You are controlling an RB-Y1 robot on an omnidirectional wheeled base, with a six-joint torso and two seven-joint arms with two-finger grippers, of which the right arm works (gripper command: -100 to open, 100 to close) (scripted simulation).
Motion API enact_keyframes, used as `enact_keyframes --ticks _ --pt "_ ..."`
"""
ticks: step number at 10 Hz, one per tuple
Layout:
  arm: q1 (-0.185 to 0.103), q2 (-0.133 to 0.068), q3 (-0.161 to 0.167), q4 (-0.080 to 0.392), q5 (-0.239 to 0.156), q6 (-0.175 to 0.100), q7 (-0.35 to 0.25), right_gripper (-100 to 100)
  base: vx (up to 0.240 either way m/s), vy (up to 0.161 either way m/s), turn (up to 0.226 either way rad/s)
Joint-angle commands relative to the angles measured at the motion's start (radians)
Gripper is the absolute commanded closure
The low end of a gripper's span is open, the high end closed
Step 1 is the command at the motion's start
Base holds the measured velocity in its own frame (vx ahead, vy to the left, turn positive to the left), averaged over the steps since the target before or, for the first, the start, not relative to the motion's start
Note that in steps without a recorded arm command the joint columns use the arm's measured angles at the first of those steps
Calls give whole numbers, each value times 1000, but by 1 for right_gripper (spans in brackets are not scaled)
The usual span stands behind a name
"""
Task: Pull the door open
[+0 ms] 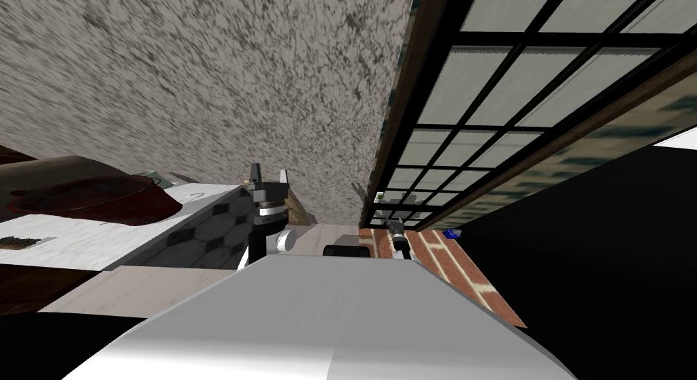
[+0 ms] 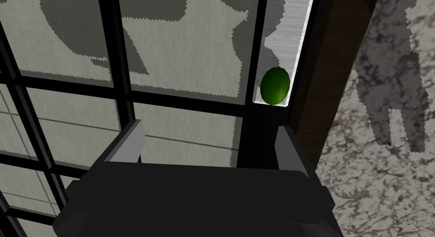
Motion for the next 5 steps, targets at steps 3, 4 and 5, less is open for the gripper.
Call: enact_keyframes --ticks 3,4,5 --pt "-28 5 1 9 -34 -9 15 -100 160 -69 160" --pt "-44 13 7 7 -37 -11 18 -100 186 -52 140" --pt "-56 19 11 6 -39 -13 19 -100 180 -52 159"
